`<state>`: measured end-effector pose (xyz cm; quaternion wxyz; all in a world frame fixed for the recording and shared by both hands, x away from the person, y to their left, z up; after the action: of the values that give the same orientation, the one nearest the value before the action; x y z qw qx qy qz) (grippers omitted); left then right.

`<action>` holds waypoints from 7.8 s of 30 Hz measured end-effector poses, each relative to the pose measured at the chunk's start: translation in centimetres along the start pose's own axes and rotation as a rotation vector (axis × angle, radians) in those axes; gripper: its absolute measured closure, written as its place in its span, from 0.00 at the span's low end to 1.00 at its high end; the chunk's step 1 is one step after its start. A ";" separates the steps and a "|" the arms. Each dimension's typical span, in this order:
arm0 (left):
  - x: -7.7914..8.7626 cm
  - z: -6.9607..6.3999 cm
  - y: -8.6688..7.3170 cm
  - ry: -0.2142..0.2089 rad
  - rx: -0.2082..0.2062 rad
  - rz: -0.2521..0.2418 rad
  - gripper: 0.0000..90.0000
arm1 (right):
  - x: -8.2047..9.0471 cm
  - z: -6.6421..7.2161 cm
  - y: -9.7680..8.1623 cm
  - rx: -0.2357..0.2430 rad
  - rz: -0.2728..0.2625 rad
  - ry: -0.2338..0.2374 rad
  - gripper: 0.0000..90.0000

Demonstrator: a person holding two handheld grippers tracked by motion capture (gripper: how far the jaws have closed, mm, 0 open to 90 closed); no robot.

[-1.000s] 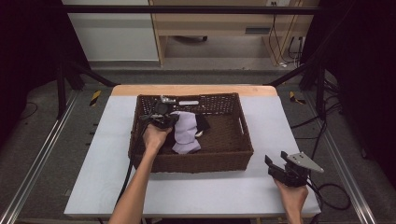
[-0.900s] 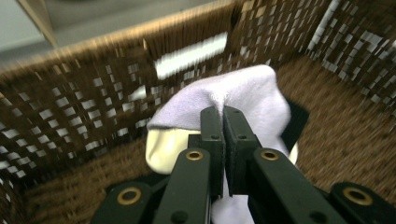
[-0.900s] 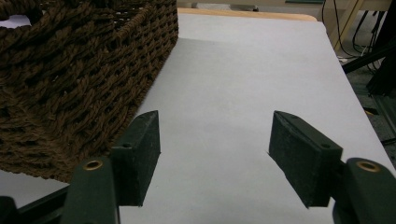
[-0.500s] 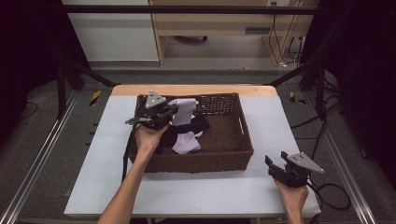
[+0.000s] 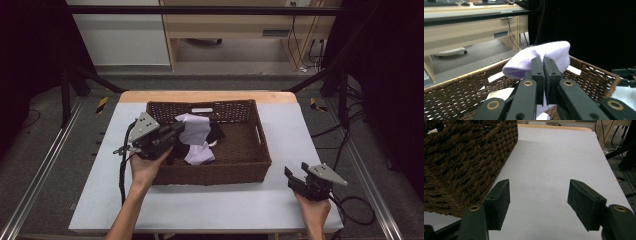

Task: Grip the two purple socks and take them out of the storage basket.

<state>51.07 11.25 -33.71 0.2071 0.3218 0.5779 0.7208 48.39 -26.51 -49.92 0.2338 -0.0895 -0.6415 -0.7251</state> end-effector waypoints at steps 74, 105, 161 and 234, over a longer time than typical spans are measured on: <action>2.4 -9.8 -16.0 -0.126 0.103 0.290 0.53 | 0.0 0.1 -0.4 0.006 0.018 -0.001 0.38; -2.2 -1.5 -1.1 0.013 0.014 0.205 0.35 | 0.0 0.0 -0.3 0.000 0.020 0.003 0.39; -12.9 1.1 -13.3 0.008 -0.081 0.843 0.49 | -0.2 0.2 -0.5 0.004 0.033 0.013 0.42; -2.5 0.6 -1.1 0.011 0.028 0.098 0.90 | -0.2 0.0 -0.5 0.009 0.035 0.003 0.42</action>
<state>53.22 10.25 -35.29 0.1639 0.3486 0.5725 0.7238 48.30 -26.41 -50.43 0.2480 -0.0986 -0.6426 -0.7182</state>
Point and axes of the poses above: each handheld gripper's, and its own axes: x roughly backward along the jaws, y roughly out of its top, z roughly to its left, the point moved 8 cm from there along -x, roughly forward along the jaws, and after that the axes turned 8 degrees about -x, right-handed, at the moved point
